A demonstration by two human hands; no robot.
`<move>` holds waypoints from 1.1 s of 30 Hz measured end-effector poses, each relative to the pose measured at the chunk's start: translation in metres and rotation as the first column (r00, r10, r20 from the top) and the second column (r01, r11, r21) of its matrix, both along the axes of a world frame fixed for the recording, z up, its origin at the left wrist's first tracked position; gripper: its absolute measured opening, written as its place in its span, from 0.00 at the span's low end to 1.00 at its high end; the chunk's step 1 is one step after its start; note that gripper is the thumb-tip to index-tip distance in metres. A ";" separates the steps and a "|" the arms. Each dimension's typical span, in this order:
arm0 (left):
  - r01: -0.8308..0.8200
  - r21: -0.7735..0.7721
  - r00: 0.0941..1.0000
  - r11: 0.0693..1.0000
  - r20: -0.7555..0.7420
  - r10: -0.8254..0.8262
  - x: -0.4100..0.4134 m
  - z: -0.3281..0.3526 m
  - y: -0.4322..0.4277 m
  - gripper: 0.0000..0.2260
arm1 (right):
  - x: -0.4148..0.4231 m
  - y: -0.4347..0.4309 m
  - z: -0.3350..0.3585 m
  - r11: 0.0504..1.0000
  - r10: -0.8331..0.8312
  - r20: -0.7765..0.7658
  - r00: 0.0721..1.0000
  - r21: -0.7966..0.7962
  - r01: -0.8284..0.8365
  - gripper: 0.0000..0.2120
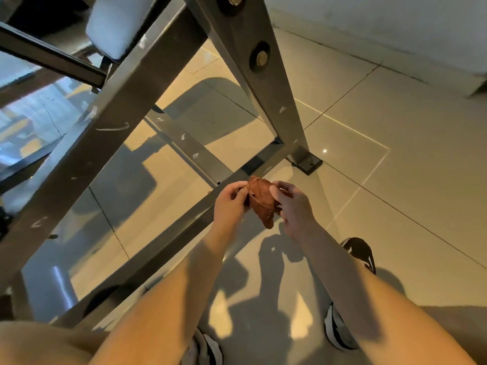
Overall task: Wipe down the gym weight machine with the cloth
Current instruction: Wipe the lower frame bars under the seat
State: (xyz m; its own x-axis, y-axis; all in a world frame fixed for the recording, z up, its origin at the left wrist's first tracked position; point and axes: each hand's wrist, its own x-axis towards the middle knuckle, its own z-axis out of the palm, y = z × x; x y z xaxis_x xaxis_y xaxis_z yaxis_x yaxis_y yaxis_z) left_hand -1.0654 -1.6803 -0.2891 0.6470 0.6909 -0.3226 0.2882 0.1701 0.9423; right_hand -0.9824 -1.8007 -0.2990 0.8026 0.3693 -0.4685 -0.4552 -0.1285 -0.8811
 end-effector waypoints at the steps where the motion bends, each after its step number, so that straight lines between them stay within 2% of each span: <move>1: 0.005 0.006 1.000 1.000 0.010 -0.006 0.001 0.000 0.000 0.07 | -0.002 -0.002 0.001 1.000 -0.029 -0.011 1.000 0.003 0.029 0.11; 3: -0.017 0.016 1.000 1.000 0.025 0.016 0.003 -0.002 -0.002 0.08 | -0.002 -0.004 0.001 0.993 -0.115 -0.033 0.993 0.016 0.115 0.07; 7: -0.106 -0.025 0.994 0.994 -0.029 0.105 0.005 -0.006 -0.006 0.09 | -0.008 -0.011 0.005 0.971 -0.223 -0.098 0.970 0.062 0.229 0.07; 9: -0.053 -0.158 0.998 0.986 -0.051 0.045 0.004 -0.004 -0.012 0.11 | -0.011 -0.014 0.005 0.957 -0.247 -0.189 0.950 0.105 0.270 0.10; 11: 0.088 -0.273 0.995 0.958 -0.020 -0.097 0.001 -0.001 -0.019 0.15 | -0.017 -0.016 0.002 0.937 -0.225 -0.236 0.945 0.213 0.276 0.11; 12: 0.149 -0.281 0.988 0.948 0.005 -0.154 -0.001 -0.002 -0.023 0.16 | -0.020 -0.015 0.003 0.944 -0.193 -0.176 0.965 0.234 0.232 0.12; 14: 0.176 -0.233 0.984 0.956 0.042 -0.171 -0.003 -0.007 -0.024 0.15 | -0.023 -0.008 0.001 0.923 -0.204 -0.219 0.954 0.282 0.262 0.12; 17: 0.098 -0.205 0.994 0.974 0.058 -0.088 0.001 -0.008 -0.017 0.12 | -0.027 -0.003 -0.007 0.983 -0.059 -0.040 0.997 0.171 0.066 0.17; 20: 0.137 -0.191 0.991 0.972 0.027 -0.134 0.001 -0.006 -0.009 0.10 | -0.026 0.007 -0.013 0.994 0.007 0.097 0.995 0.109 -0.018 0.19; 22: 0.205 -0.099 0.979 0.974 -0.003 -0.206 0.000 -0.005 -0.001 0.11 | -0.023 0.017 -0.015 0.997 -0.002 0.195 0.981 0.082 -0.014 0.17; 24: 0.328 0.119 0.944 0.937 -0.086 -0.319 0.001 -0.004 0.015 0.12 | -0.021 0.025 -0.016 0.995 -0.056 0.210 0.976 0.094 0.036 0.14; 27: 0.516 0.475 0.856 0.713 -0.246 -0.455 0.003 0.001 0.041 0.11 | -0.014 0.035 -0.025 0.981 -0.195 0.236 0.952 0.025 0.194 0.13; 28: 0.520 0.568 0.850 0.638 -0.269 -0.453 0.003 0.001 0.048 0.12 | -0.009 0.039 -0.027 0.958 -0.282 0.248 0.927 0.022 0.286 0.14; 30: 0.481 0.679 0.866 0.554 -0.273 -0.418 0.005 -0.008 0.063 0.13 | 0.001 0.050 -0.028 0.901 -0.432 0.207 0.878 0.070 0.427 0.15; 31: 0.467 0.698 0.873 0.543 -0.267 -0.408 0.005 -0.014 0.069 0.13 | 0.002 0.058 -0.026 0.905 -0.426 0.198 0.883 0.071 0.420 0.15; 33: 0.470 0.672 0.872 0.572 -0.253 -0.419 0.003 -0.026 0.075 0.14 | -0.004 0.075 -0.024 0.974 -0.219 0.255 0.942 0.005 0.226 0.14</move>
